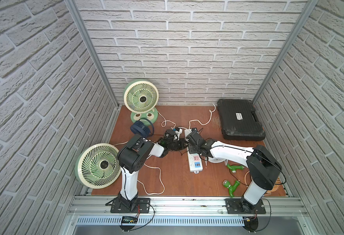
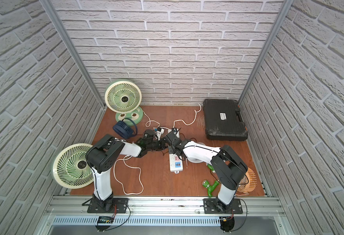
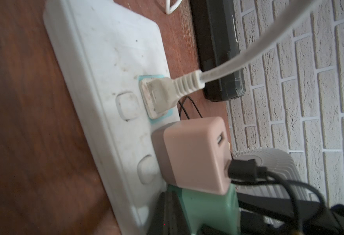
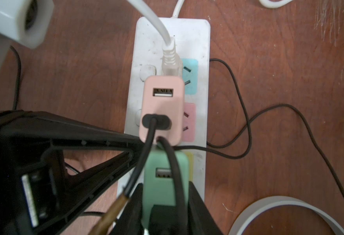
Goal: Unplug the desk fan from the power strip
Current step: Remove the plug from the socket.
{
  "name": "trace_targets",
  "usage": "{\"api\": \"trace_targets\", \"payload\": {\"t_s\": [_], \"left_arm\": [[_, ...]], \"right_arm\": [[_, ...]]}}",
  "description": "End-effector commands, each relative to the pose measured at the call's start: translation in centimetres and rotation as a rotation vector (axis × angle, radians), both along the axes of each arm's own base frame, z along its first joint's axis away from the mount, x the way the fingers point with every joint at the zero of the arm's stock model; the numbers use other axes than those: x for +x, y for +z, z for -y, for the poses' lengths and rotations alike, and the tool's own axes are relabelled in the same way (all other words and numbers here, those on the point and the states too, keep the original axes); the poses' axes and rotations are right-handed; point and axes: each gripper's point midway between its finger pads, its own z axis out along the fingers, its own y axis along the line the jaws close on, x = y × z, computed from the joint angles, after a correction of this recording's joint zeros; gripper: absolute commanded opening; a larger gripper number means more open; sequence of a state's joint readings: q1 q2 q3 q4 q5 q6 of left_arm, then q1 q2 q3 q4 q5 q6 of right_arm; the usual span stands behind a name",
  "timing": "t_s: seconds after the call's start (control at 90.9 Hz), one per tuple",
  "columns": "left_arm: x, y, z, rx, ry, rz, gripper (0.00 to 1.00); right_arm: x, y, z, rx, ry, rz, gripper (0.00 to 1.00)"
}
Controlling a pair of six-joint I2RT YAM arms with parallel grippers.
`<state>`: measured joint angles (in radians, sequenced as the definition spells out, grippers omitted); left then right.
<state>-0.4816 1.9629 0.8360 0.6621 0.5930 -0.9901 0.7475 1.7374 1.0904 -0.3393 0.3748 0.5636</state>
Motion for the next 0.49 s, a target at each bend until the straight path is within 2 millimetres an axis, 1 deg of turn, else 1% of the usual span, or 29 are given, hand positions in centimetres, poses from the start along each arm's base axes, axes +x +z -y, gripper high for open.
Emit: {"api": "trace_targets", "payload": {"t_s": [0.0, 0.088, 0.143, 0.198, 0.253, 0.385, 0.484], "left_arm": [[-0.4, -2.0, -0.5, 0.054, 0.014, -0.043, 0.0], [-0.3, -2.0, -0.6, 0.055, 0.013, -0.043, 0.0], [-0.4, -2.0, -0.6, 0.055, 0.014, -0.043, 0.0], [-0.3, -1.9, -0.6, 0.053, 0.013, -0.04, 0.0], [-0.4, -1.9, -0.6, 0.052, 0.011, -0.042, 0.0], [-0.3, -1.9, -0.4, 0.05, 0.006, -0.042, 0.0], [-0.3, -2.0, -0.3, 0.05, -0.002, -0.046, 0.0]], "right_arm": [[0.3, 1.4, -1.0, -0.054, 0.019, 0.045, 0.09], [0.4, 1.2, -0.2, -0.014, 0.0, 0.036, 0.09], [0.5, 1.1, -0.3, 0.071, -0.005, 0.025, 0.08], [0.7, 1.4, -0.5, 0.103, -0.009, 0.034, 0.08], [0.8, 1.6, -0.8, 0.088, -0.002, 0.033, 0.08], [0.7, 1.6, -1.4, -0.035, 0.009, 0.047, 0.09], [0.7, 1.5, -1.4, -0.023, 0.005, 0.036, 0.09]]}}
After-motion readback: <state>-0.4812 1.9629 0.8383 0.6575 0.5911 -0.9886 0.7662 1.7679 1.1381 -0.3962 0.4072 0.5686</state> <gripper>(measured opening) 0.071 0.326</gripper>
